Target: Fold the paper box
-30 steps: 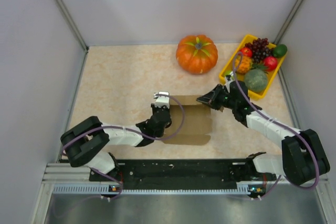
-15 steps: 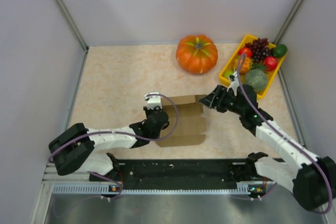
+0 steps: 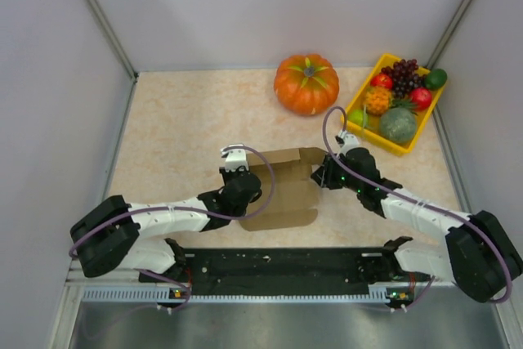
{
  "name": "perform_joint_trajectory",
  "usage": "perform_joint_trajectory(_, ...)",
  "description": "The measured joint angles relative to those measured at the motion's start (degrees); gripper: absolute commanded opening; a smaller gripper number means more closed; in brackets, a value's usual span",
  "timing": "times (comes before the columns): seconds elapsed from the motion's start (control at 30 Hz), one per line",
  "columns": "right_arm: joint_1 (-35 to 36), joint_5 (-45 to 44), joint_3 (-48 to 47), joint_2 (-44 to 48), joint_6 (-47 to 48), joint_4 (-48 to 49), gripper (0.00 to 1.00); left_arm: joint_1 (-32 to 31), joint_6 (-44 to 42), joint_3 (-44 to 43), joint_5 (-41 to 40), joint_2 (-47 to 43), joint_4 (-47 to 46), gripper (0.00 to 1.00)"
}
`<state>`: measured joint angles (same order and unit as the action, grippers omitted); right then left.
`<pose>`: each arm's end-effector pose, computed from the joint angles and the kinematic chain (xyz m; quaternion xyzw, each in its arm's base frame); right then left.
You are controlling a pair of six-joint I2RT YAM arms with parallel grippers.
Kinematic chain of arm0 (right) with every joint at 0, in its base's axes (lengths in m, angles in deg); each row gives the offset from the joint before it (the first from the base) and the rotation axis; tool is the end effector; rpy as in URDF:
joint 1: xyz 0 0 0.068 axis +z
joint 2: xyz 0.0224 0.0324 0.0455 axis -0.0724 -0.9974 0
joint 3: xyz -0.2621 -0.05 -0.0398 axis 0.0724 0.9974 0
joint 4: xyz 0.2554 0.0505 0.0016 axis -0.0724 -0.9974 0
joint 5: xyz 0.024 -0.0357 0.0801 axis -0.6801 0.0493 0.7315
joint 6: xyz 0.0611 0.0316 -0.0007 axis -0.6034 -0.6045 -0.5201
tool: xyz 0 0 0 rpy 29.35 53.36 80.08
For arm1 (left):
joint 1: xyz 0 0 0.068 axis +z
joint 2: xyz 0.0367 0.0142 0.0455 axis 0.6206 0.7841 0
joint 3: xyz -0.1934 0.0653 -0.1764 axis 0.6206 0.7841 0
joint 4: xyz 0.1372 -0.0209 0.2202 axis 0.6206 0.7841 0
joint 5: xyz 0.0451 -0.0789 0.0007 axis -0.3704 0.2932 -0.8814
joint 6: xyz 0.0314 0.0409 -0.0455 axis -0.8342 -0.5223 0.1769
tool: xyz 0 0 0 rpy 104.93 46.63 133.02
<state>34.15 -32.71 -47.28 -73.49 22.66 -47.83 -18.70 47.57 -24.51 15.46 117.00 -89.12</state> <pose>0.2086 0.1290 0.1733 -0.0443 0.8681 0.2899 0.4004 0.1766 -0.1914 0.1784 -0.0384 0.8110 -0.0295 0.5831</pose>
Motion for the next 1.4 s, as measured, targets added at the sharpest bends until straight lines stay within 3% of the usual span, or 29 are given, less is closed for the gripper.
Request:
perform_joint_trajectory(0.2, 1.38, -4.20, -0.02, -3.65, -0.09, 5.33, 0.40, 0.00, 0.02, 0.00, -0.04, 0.00, 0.68, 0.00)
perform_joint_trajectory(0.77, 7.08, -7.37, -0.15, -8.96, -3.08, 13.27, 0.18, 0.00, 1.53, -1.66, -0.02, 2.78, 1.16, 0.00)
perform_joint_trajectory(1.2, 11.41, -11.15, -2.97, -18.43, -5.05, 16.48, 0.30, 0.00, 3.04, -2.62, 0.39, 5.66, 2.19, 0.00)
perform_joint_trajectory(1.3, 11.41, -11.13, -2.99, -17.99, -5.09, 15.69, 0.39, 0.00, 3.19, -2.62, 0.39, 5.66, 2.60, 0.00)
perform_joint_trajectory(1.4, 11.43, -10.75, -3.10, -12.20, -4.07, 8.74, 0.45, 0.00, 3.21, -2.62, 0.44, 5.66, 2.69, 0.00)
